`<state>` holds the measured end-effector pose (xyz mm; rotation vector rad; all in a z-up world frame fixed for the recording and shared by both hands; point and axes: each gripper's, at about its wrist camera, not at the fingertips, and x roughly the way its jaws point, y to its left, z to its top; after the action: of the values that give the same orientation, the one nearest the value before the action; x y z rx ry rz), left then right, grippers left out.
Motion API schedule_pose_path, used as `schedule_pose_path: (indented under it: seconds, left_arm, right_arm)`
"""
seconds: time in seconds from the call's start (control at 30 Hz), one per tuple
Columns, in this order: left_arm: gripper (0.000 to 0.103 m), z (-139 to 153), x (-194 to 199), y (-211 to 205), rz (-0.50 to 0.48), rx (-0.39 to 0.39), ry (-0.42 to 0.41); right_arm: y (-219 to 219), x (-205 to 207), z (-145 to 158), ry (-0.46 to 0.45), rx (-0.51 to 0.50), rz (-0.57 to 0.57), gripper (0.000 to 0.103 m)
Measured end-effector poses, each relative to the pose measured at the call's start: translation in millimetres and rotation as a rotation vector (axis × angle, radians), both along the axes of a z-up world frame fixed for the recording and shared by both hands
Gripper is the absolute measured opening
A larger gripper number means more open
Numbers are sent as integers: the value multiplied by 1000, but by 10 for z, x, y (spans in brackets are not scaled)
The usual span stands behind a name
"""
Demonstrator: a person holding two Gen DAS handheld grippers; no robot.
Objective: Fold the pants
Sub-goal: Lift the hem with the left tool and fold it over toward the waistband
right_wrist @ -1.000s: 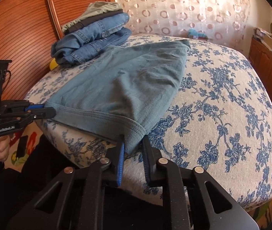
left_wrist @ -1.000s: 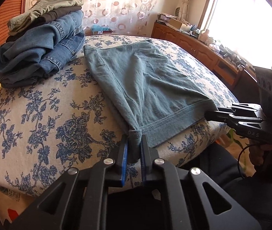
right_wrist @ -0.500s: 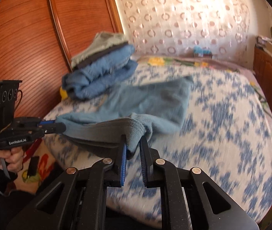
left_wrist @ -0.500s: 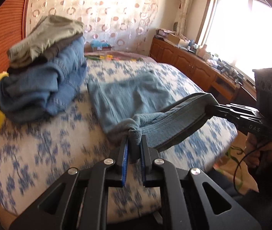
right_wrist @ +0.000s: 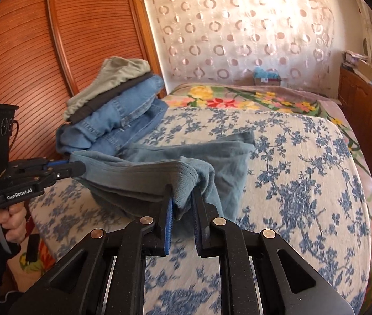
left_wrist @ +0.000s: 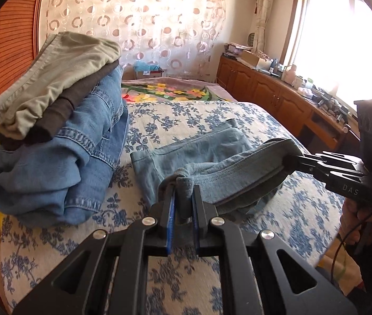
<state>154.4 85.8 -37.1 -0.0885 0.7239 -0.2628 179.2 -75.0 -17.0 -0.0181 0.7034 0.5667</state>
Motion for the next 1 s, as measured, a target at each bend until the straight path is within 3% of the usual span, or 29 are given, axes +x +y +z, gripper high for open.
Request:
schedule_pose_path:
  seconds: [0.4, 0.7, 0.8, 0.93, 1.0]
  left_arm:
    - [8, -101, 499, -18, 32, 39, 25]
    - [11, -174, 692, -49, 44, 67, 50]
    - [19, -185, 668, -52, 40, 67, 56]
    - [40, -128, 577, -39, 40, 73, 36]
    - [42, -103, 518, -24, 35, 69, 25]
  right_arm:
    - [42, 543, -162, 63, 11, -44, 12]
    - [51, 733, -256, 57, -10, -60, 14]
    - [36, 703, -276, 65, -19, -58, 20]
    - [-4, 589, -215, 37, -21, -56, 32]
    - [-27, 528, -188, 28, -20, -47, 38]
